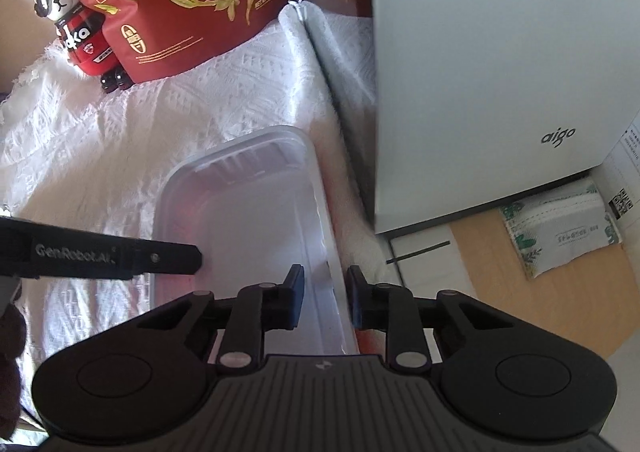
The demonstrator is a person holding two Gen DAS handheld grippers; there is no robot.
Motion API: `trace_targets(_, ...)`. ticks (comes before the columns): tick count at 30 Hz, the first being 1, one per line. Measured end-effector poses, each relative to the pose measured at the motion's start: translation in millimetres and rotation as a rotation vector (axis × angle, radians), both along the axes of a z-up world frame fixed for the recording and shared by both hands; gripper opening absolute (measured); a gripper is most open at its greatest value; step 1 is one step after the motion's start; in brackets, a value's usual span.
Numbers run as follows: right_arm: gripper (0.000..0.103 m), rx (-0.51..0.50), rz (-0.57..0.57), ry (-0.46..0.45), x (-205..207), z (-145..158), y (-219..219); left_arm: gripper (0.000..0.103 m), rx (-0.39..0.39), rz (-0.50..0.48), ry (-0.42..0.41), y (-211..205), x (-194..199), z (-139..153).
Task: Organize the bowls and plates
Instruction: 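Move both grippers to the white red-rimmed plastic tray and grasp its rim, then lift the white tray with both grippers and carry it over the stack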
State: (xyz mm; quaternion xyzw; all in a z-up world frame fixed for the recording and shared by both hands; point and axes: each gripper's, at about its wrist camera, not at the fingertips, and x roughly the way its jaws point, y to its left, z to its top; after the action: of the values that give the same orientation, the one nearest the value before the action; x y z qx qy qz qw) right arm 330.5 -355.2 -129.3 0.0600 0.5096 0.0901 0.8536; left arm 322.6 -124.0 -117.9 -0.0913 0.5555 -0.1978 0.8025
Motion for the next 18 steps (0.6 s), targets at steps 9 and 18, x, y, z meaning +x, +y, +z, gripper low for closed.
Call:
trace_targets(9,0.021,0.054,0.096,-0.012,-5,17,43,0.022,0.030,0.107,-0.047,60,-9,20)
trace_targets(18,0.021,0.096,0.233,0.024,-8,10,107,0.022,0.048,0.228,0.006,123,-26,4)
